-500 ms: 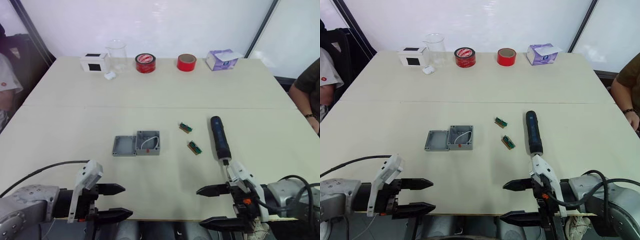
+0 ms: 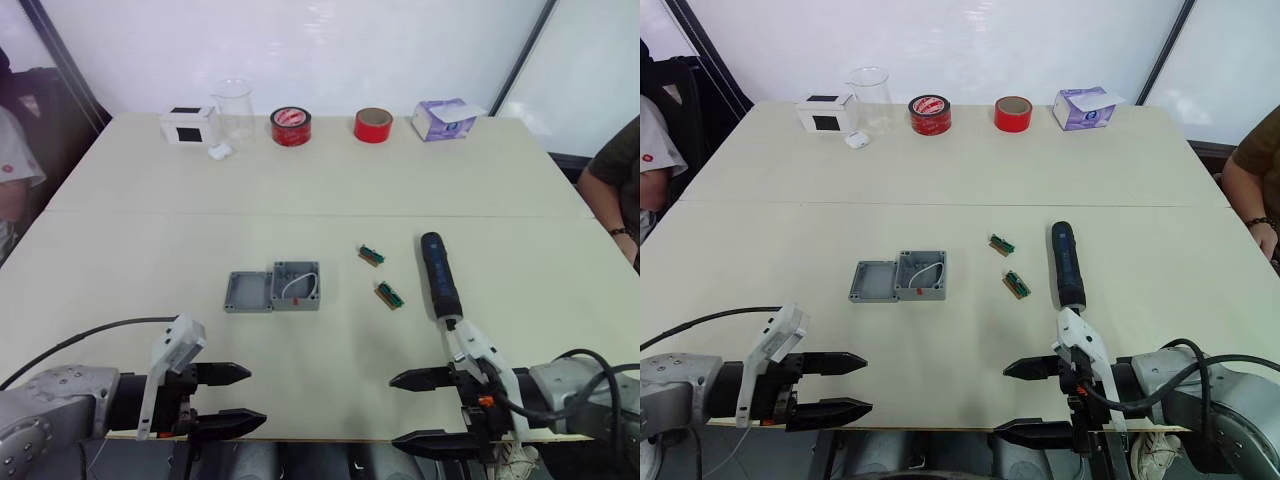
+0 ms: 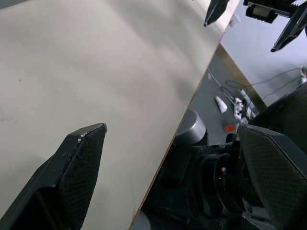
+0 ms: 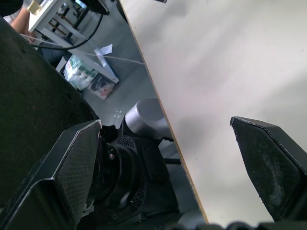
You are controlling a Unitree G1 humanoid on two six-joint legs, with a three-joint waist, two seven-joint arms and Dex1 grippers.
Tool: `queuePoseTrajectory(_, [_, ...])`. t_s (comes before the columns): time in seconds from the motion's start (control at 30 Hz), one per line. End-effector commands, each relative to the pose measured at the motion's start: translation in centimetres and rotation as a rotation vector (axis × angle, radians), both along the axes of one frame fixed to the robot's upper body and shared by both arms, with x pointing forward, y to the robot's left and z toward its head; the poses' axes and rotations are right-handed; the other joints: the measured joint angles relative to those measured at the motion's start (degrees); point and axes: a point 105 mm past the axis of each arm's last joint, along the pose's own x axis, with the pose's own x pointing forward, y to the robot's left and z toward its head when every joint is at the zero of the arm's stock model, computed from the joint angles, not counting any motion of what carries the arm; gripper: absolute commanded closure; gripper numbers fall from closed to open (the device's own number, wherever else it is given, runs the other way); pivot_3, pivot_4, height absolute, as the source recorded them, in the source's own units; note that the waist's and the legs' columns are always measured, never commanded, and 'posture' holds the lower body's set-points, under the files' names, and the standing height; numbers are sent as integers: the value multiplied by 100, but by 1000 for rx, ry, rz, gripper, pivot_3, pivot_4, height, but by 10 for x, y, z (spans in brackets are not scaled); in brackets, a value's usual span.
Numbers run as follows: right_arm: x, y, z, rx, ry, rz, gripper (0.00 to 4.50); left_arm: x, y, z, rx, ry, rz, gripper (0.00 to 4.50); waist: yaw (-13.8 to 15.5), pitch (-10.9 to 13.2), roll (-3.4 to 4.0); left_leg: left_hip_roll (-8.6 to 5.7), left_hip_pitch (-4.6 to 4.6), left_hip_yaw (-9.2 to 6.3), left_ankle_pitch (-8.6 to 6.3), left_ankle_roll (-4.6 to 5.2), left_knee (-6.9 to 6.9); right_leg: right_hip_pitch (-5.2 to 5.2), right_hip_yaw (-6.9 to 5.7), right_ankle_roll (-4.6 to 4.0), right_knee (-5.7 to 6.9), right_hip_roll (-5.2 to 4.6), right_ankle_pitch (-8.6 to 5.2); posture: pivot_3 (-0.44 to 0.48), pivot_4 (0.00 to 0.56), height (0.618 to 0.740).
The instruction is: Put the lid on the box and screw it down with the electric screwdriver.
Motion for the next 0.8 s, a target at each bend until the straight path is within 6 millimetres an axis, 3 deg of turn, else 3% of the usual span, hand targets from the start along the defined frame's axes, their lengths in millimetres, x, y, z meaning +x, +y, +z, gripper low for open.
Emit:
queuePoseTrajectory(0.03, [6,2,8,30,-36,1,0,3,-1,7,-17,-31,-1,51,0,0,-1,0,0,0,0,0,0,0,0,0,0,0,0,0,150,740])
queuePoseTrajectory(0.17, [22,5,21,72,-118,-71,0,12,3,13,-15,-75,68,51,-5,-1,-1,0,1,0,0,0,0,0,0,0,1,1,0,0,150,740])
queuePoseTrajectory(0.3, [39,10,39,119,-79,-165,0,38,18,28,68,-153,112,51,6,-2,-7,0,1,-3,1,0,6,1,1,0,9,2,1,0,150,740])
queuePoseTrajectory(0.47, [65,25,76,205,-310,-225,0,66,20,62,274,-276,-74,51,3,3,-31,-3,2,-4,4,-6,8,10,-1,-6,2,15,4,0,150,740])
queuePoseTrajectory(0.57, [71,31,77,174,-368,-240,0,81,11,80,318,-362,-177,51,4,0,-24,-8,-10,5,4,-6,6,0,3,-5,-1,15,5,0,150,740])
queuePoseTrajectory(0.63, [76,36,72,102,-421,-237,0,102,2,86,425,-494,-288,51,6,2,-27,-11,-11,7,4,-6,4,-1,12,-2,2,14,4,0,150,740])
queuePoseTrajectory(0.8, [70,36,53,-45,-469,-146,0,122,-21,77,546,-506,-501,51,18,2,-27,-16,-18,13,5,-6,7,-1,14,-2,-1,18,4,0,150,740])
